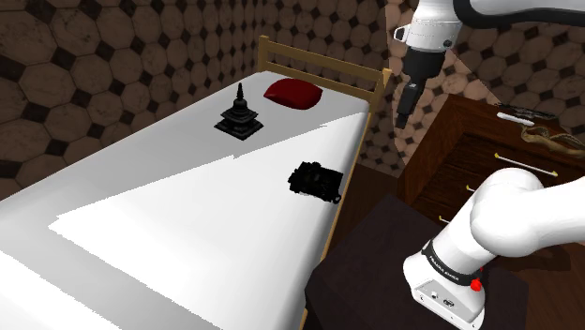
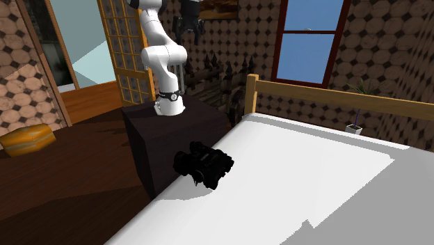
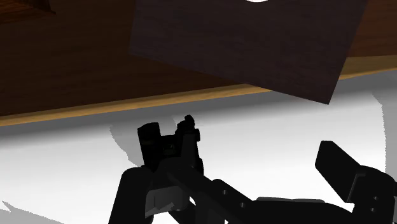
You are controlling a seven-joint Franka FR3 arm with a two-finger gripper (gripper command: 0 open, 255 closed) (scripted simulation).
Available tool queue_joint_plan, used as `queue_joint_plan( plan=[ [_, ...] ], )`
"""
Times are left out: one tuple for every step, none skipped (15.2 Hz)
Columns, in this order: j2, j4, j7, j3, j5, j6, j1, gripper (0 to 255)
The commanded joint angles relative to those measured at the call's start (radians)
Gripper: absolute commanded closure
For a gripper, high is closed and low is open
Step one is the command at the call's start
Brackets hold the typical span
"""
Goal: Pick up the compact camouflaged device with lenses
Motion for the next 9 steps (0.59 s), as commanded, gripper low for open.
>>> queue_joint_plan(
  plan=[
    [0.000, 0.000, 0.000, 0.000, 0.000, 0.000, 0.000, 0],
    [0.008, -0.027, -0.002, -0.006, -0.001, 0.036, -0.002, 0],
    [0.018, -0.052, -0.005, -0.013, -0.002, 0.072, -0.005, 0],
    [0.029, -0.077, -0.007, -0.019, -0.004, 0.108, -0.007, 0],
    [0.042, -0.100, -0.010, -0.026, -0.005, 0.146, -0.010, 0],
    [0.057, -0.121, -0.012, -0.032, -0.006, 0.183, -0.013, 0],
    [0.074, -0.142, -0.015, -0.038, -0.007, 0.221, -0.016, 0],
    [0.092, -0.161, -0.018, -0.045, -0.008, 0.260, -0.018, 0],
    [0.112, -0.179, -0.021, -0.051, -0.009, 0.299, -0.021, 0]
  ],
)
